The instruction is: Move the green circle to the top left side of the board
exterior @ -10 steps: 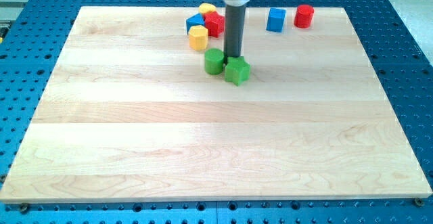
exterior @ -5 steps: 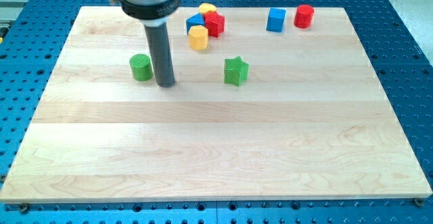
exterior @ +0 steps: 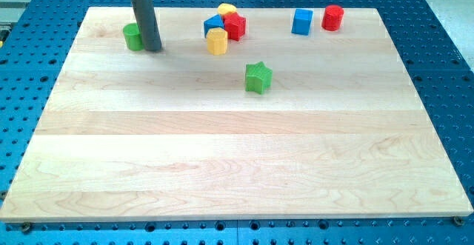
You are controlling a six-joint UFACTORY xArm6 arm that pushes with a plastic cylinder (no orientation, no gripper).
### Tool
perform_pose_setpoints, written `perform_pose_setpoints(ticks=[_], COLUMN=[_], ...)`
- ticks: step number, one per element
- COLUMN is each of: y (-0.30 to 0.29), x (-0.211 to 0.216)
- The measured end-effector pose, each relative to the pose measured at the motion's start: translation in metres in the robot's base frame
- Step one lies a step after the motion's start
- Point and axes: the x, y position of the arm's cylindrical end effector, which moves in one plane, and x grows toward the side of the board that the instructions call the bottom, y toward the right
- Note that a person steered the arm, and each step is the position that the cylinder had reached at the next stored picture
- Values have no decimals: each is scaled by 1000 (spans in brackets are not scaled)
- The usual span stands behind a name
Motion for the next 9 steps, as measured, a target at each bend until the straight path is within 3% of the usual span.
perform_pose_setpoints(ticks=[3,5,8,9], y=[-35,-59,-64,7], x=[2,-39,-51,-73])
